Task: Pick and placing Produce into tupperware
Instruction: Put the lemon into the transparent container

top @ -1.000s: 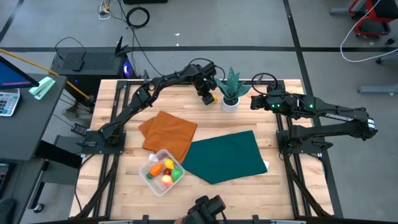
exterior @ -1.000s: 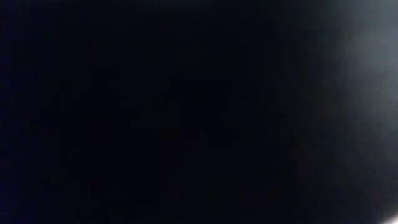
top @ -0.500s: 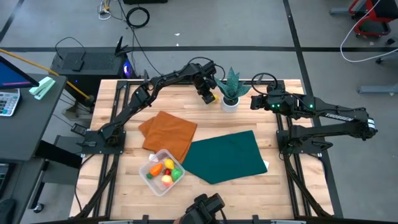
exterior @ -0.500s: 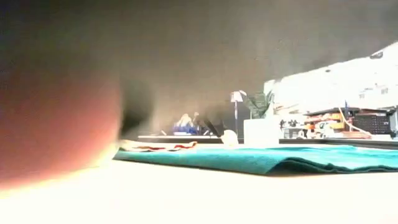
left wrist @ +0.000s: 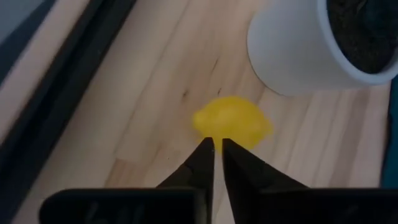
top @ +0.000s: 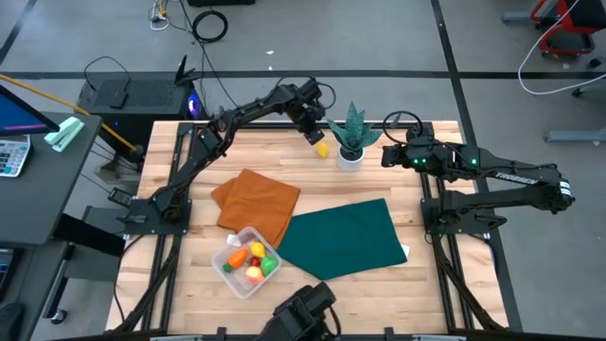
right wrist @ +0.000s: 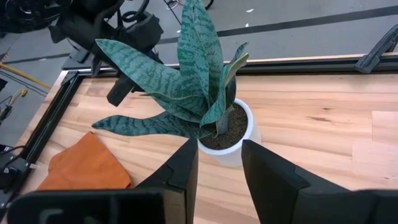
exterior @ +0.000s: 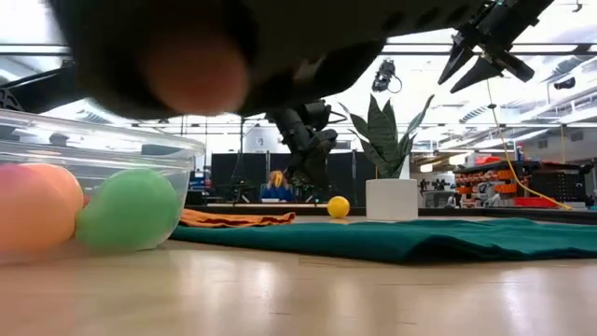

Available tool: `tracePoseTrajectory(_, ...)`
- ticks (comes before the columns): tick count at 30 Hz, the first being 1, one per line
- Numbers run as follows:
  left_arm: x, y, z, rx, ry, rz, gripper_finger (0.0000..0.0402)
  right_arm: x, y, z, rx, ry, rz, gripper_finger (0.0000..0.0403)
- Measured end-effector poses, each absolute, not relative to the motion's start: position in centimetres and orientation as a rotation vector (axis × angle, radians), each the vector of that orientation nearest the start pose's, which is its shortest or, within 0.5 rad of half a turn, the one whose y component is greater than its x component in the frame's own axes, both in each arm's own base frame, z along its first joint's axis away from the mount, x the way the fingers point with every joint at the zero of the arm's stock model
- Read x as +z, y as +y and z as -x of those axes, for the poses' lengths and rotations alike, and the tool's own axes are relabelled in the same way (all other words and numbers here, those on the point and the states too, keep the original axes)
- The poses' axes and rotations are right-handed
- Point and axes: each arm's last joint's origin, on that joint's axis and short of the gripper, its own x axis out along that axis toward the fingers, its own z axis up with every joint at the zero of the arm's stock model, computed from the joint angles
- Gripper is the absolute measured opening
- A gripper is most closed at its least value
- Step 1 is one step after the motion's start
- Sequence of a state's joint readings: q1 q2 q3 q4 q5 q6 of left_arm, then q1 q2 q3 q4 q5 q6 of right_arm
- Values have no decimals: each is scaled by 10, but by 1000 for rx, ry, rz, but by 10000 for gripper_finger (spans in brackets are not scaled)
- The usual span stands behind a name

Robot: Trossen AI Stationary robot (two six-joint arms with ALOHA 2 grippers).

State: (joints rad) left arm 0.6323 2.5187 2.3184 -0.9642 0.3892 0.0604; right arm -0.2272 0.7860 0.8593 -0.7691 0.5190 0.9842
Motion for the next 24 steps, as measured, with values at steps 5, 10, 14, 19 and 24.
tracePoseTrajectory(5, 183, 301, -433, 189, 981, 501, 98, 309, -47, -138, -991, 292, -793, 91)
tracePoseTrajectory(10, 182, 296, -437, 238, 979, 610, 191, 308, -47, -138, -991, 292, -793, 90)
tracePoseTrajectory(14, 182, 289, -441, 238, 985, 625, 262, 309, -47, -138, -991, 292, -793, 89)
tracePoseTrajectory(19, 182, 284, -445, 238, 986, 631, 319, 309, -47, -138, -991, 292, -794, 89)
tracePoseTrajectory(24, 182, 284, -445, 231, 986, 616, 331, 308, -47, -138, -992, 290, -797, 89)
